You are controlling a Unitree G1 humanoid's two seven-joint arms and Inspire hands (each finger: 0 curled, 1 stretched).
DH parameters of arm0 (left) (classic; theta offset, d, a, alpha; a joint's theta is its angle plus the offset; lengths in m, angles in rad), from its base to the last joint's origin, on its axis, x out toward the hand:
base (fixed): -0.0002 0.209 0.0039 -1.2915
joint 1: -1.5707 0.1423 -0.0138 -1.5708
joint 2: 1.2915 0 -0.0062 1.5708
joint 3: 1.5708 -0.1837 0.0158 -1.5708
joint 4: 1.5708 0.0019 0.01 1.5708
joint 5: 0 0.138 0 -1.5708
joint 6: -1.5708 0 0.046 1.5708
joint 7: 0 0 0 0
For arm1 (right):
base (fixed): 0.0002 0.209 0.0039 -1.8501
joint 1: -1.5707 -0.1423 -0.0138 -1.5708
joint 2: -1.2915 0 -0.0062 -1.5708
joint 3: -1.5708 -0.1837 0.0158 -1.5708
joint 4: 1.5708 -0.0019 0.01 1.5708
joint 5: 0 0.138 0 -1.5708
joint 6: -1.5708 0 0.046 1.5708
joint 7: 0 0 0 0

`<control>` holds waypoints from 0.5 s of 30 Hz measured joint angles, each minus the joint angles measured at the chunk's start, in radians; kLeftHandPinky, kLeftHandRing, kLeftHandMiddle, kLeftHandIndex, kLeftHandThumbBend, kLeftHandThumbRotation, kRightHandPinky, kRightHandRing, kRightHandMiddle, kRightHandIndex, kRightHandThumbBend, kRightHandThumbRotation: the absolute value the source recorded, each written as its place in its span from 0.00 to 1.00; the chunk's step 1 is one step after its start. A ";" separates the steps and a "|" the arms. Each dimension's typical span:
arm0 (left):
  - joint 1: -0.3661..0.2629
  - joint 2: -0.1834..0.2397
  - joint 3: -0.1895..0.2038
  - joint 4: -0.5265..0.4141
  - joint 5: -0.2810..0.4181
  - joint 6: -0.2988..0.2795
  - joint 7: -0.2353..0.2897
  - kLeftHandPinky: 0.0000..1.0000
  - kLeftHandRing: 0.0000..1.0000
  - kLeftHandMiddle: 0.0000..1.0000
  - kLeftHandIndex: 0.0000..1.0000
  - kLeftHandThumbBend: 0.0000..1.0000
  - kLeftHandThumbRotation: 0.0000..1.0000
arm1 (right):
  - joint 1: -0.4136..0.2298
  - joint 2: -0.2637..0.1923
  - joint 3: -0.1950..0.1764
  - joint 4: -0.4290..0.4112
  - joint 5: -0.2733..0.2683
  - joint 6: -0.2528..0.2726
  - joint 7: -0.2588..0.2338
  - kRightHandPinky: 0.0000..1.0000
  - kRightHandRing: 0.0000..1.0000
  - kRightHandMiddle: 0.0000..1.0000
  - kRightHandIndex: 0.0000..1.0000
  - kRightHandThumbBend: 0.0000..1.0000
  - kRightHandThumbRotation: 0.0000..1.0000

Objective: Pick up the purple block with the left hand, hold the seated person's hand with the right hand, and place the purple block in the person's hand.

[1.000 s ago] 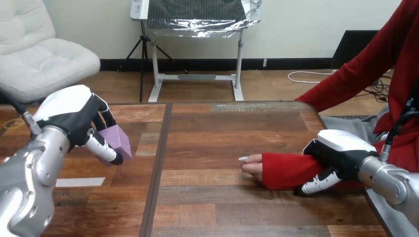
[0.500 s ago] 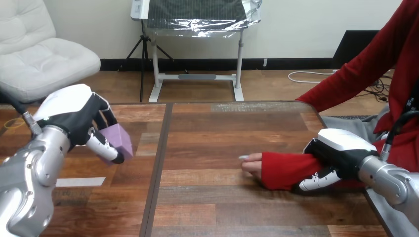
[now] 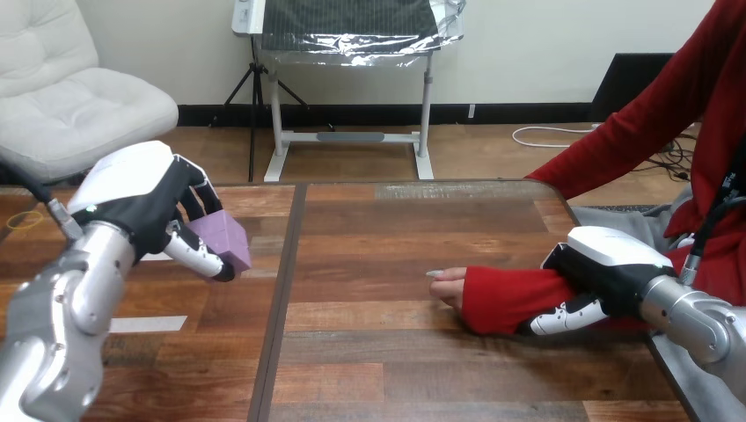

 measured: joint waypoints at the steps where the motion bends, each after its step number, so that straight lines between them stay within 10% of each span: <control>1: 0.000 -0.004 0.000 0.003 -0.001 -0.001 0.004 0.51 0.48 0.50 0.46 0.79 0.00 | 0.000 -0.001 0.000 0.000 0.002 0.000 0.000 0.30 0.33 0.36 0.34 0.66 0.50; 15: -0.002 -0.060 0.000 0.085 -0.049 -0.045 0.049 0.48 0.46 0.48 0.46 0.77 0.00 | 0.005 -0.008 -0.003 -0.010 0.031 -0.005 0.000 0.26 0.29 0.33 0.31 0.67 0.49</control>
